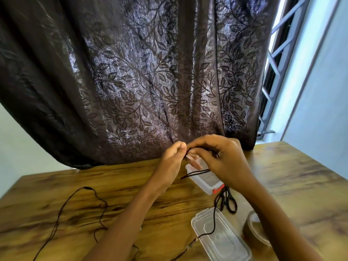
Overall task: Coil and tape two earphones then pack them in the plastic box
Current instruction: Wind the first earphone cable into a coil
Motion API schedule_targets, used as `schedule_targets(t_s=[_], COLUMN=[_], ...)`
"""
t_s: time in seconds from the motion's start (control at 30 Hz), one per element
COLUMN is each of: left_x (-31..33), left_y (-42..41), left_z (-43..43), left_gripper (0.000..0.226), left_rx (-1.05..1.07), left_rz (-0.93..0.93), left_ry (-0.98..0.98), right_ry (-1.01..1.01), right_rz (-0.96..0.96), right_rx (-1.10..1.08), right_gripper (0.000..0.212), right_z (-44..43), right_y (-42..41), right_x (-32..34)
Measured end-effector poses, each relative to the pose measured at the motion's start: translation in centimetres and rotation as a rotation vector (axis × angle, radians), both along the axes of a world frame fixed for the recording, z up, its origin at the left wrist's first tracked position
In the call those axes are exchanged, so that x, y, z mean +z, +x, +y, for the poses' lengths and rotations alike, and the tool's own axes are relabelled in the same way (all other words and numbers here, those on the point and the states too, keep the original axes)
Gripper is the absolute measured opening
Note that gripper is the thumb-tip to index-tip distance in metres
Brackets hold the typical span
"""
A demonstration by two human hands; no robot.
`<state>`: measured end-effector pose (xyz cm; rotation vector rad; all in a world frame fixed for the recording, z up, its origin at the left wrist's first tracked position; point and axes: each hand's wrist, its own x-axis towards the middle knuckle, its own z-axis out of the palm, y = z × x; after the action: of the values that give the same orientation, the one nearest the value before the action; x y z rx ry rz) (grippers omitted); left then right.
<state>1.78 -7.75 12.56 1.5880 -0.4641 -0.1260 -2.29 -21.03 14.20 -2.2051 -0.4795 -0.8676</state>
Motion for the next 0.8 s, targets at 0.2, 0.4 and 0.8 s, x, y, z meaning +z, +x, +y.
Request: schedule_targets(t_s=[0.2,0.4,0.8], left_x=[0.9,1.7,3.3], left_y=[-0.9,-1.5,-0.6], left_z=[0.1,0.2,1.5], left_gripper=[0.037,0.031,0.033], left_rx=[-0.163,-0.257,-0.286], left_rz=[0.093,0.178,0.249], left_ry=[-0.192,-0.288,-0.521], right_ry=[0.062,0.196,0.064], right_rz=[-0.061,-0.079,0.448], right_rx=[0.054,0.068,0.187], right_gripper=[0.009,0.012,0.026], right_z=[-1.1,-1.2,-2.0], right_y=[1.6,2.6,3.2], right_x=[1.7,0.9,-2.2])
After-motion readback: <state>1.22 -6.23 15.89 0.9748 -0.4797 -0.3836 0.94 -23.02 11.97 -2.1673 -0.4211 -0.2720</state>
